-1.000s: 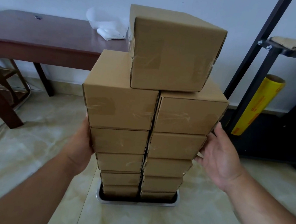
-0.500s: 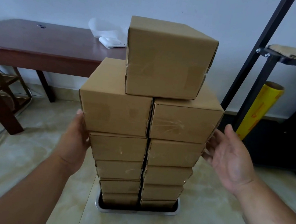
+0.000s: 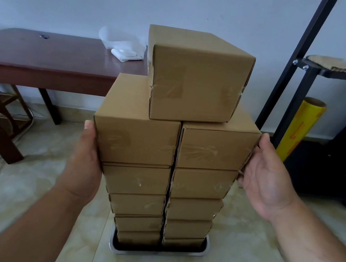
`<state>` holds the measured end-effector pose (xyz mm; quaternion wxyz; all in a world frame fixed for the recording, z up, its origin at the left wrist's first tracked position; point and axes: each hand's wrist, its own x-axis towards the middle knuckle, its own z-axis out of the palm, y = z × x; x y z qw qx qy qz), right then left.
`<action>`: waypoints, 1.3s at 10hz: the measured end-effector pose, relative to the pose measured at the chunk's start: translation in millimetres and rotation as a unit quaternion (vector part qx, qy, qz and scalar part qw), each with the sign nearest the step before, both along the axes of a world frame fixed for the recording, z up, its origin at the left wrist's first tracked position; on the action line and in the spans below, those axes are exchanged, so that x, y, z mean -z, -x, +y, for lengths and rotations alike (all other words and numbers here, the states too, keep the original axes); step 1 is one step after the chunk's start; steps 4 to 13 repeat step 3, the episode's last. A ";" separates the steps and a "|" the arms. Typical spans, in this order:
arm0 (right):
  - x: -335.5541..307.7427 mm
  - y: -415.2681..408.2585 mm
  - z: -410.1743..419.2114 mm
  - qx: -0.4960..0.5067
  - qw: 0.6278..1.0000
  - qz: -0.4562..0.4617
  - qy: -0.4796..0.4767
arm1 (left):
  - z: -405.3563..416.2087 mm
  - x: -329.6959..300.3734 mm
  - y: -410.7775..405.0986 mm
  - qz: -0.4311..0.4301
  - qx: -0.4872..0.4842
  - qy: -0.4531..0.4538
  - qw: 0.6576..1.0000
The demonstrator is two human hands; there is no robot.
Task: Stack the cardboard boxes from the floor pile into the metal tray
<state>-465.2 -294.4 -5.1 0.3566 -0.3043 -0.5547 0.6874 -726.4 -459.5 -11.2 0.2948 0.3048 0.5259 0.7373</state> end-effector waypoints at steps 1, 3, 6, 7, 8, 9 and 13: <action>0.5 -0.1 -1.6 -0.003 1.000 0.000 0.001 | -0.6 -2.6 -2.0 0.007 0.002 -0.007 1.000; -9.7 -10.7 2.5 0.031 0.999 0.016 -0.020 | -14.2 1.2 16.9 0.051 -0.007 -0.022 0.998; -9.7 -10.7 2.5 0.031 0.999 0.016 -0.020 | -14.2 1.2 16.9 0.051 -0.007 -0.022 0.998; -9.7 -10.7 2.5 0.031 0.999 0.016 -0.020 | -14.2 1.2 16.9 0.051 -0.007 -0.022 0.998; -9.7 -10.7 2.5 0.031 0.999 0.016 -0.020 | -14.2 1.2 16.9 0.051 -0.007 -0.022 0.998; -9.7 -10.7 2.5 0.031 0.999 0.016 -0.020 | -14.2 1.2 16.9 0.051 -0.007 -0.022 0.998; -9.7 -10.7 2.5 0.031 0.999 0.016 -0.020 | -14.2 1.2 16.9 0.051 -0.007 -0.022 0.998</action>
